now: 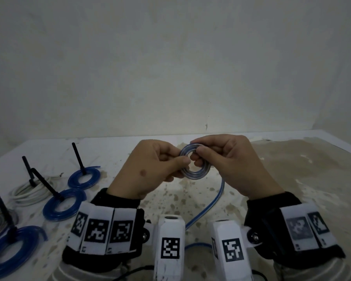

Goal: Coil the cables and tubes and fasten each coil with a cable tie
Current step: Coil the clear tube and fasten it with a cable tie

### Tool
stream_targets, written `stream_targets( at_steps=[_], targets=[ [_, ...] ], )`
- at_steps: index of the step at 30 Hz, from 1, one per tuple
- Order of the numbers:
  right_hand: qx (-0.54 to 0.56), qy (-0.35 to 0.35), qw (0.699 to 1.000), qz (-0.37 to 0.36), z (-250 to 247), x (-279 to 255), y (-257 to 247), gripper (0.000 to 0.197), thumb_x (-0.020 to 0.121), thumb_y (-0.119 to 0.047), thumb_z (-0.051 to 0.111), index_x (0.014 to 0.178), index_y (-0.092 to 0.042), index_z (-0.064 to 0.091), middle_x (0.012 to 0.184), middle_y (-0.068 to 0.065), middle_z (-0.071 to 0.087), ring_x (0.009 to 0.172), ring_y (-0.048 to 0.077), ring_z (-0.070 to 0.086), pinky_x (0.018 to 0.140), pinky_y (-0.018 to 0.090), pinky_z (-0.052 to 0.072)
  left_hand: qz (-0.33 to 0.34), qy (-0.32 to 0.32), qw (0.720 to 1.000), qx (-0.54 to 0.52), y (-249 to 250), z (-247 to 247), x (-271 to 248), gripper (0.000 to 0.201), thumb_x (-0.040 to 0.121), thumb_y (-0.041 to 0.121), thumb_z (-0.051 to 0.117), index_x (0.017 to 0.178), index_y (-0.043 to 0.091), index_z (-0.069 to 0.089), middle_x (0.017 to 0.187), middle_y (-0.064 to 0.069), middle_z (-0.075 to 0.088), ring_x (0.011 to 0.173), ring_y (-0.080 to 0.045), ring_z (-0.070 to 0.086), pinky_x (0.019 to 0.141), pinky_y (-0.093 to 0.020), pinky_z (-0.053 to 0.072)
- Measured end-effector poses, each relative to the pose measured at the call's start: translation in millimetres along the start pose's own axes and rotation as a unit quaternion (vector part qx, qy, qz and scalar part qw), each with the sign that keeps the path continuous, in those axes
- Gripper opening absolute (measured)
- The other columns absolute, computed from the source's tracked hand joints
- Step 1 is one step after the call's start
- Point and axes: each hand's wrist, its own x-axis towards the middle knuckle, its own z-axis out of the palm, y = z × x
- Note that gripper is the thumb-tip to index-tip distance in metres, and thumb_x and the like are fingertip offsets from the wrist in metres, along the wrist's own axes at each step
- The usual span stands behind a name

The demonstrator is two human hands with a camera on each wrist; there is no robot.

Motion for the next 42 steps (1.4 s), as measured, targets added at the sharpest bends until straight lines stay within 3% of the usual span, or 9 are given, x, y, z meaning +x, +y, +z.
stream_targets(
  at_steps=[6,11,16,21,26,28,32,38,42],
  targets=[
    [-0.015,0.031,0.999,-0.019,4,1,4,0.014,0.087,-0.002,0.058,0.095,-0.009,0.068,0.070,0.006,0.071,0.060,0.012,0.064,0.064,0.025,0.055,-0.001,0.017,0.999,-0.031,-2,3,1,0.010,0.078,0.009,0.068,0.070,0.010,0.062,0.061,-0.005,0.070,0.055,-0.014,0.067,0.054,-0.022,0.054],
    [0.060,0.034,0.997,0.030,5,2,4,0.019,0.090,-0.015,0.051,0.091,-0.012,0.070,0.082,0.006,0.073,0.077,0.020,0.069,0.069,0.028,0.057,-0.009,0.051,0.983,-0.178,-1,8,4,0.018,0.083,0.006,0.060,0.068,0.012,0.053,0.062,0.000,0.067,0.057,-0.011,0.066,0.057,-0.021,0.056],
    [0.086,0.024,0.995,0.041,4,3,3,0.024,0.091,-0.017,0.049,0.083,-0.008,0.069,0.078,0.006,0.071,0.078,0.023,0.066,0.075,0.036,0.058,-0.078,-0.013,0.964,-0.254,-6,8,5,0.007,0.079,0.013,0.059,0.076,0.008,0.055,0.072,-0.003,0.071,0.069,-0.014,0.070,0.062,-0.021,0.056],
    [0.047,0.047,0.997,0.042,0,4,4,0.026,0.093,-0.012,0.048,0.077,-0.012,0.068,0.066,-0.002,0.069,0.066,0.012,0.063,0.066,0.025,0.054,-0.114,-0.064,0.983,-0.131,-16,21,0,0.035,0.076,0.017,0.066,0.104,-0.004,0.060,0.093,-0.011,0.070,0.080,-0.018,0.070,0.074,-0.034,0.056],
    [0.022,0.023,0.998,0.049,0,3,5,0.033,0.095,-0.015,0.045,0.066,-0.009,0.060,0.061,-0.001,0.060,0.060,0.015,0.052,0.063,0.029,0.046,-0.086,-0.046,0.995,-0.026,-11,13,2,0.017,0.077,0.015,0.071,0.093,0.010,0.068,0.090,-0.010,0.071,0.075,-0.015,0.069,0.069,-0.031,0.054],
    [-0.027,-0.012,0.999,0.032,-1,3,0,0.033,0.095,-0.016,0.046,0.066,-0.007,0.059,0.062,0.000,0.058,0.060,0.015,0.050,0.063,0.028,0.044,-0.036,-0.043,0.998,-0.002,-4,5,1,0.025,0.069,0.014,0.076,0.093,0.016,0.067,0.089,-0.008,0.071,0.075,-0.016,0.068,0.067,-0.027,0.054],
    [-0.164,-0.065,0.984,0.000,2,0,-15,0.031,0.093,-0.018,0.051,0.067,-0.005,0.062,0.059,-0.003,0.058,0.055,0.004,0.049,0.058,0.015,0.039,0.023,-0.008,1.000,0.004,10,-4,-3,0.026,0.065,0.031,0.072,0.089,0.021,0.069,0.070,-0.001,0.072,0.066,-0.011,0.066,0.056,-0.019,0.048],
    [-0.215,-0.114,0.970,0.016,0,-2,-19,0.031,0.091,-0.020,0.054,0.061,-0.025,0.061,0.055,-0.010,0.059,0.052,-0.001,0.052,0.054,0.010,0.038,0.043,-0.062,0.986,0.148,14,-5,-9,0.004,0.072,0.017,0.075,0.074,0.020,0.074,0.067,-0.004,0.072,0.058,-0.013,0.065,0.059,-0.028,0.053],
    [-0.186,-0.130,0.973,0.039,-4,-3,-17,0.024,0.091,-0.018,0.055,0.071,-0.017,0.069,0.058,-0.008,0.065,0.056,-0.001,0.058,0.057,0.010,0.042,0.017,-0.094,0.988,0.124,9,-2,-8,0.007,0.071,0.015,0.076,0.076,0.011,0.073,0.065,-0.006,0.072,0.059,-0.011,0.066,0.060,-0.027,0.055]
  ],
)
